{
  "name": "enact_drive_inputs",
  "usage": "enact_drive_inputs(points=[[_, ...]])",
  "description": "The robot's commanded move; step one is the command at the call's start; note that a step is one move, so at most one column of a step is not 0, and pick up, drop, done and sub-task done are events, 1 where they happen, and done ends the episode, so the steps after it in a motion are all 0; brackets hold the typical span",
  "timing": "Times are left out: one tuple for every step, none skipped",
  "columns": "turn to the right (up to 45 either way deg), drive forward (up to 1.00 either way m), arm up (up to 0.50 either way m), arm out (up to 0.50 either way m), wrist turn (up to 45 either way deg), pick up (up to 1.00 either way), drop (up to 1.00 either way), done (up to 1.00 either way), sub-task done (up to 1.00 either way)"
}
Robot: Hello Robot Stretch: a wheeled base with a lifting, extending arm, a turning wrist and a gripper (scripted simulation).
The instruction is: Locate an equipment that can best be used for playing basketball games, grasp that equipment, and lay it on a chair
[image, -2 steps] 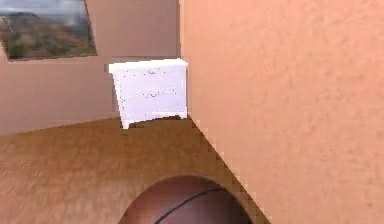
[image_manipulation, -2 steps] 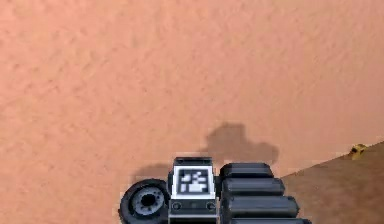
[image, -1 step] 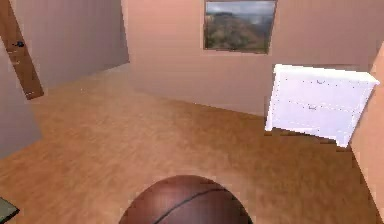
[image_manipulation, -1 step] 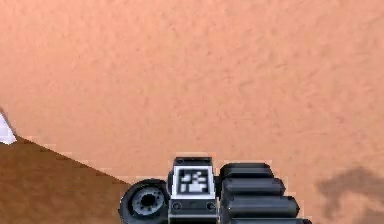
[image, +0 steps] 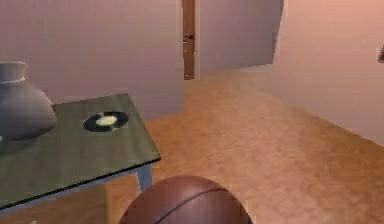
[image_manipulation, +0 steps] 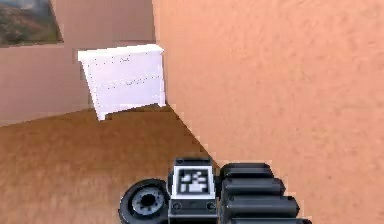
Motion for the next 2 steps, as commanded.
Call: enact_drive_inputs(points=[[-45.0,0.00,0.00,0.00,0.0,0.00,0.00,0.00,0.00],[-45.0,0.00,0.00,0.00,0.0,0.00,0.00,0.00,0.00]])
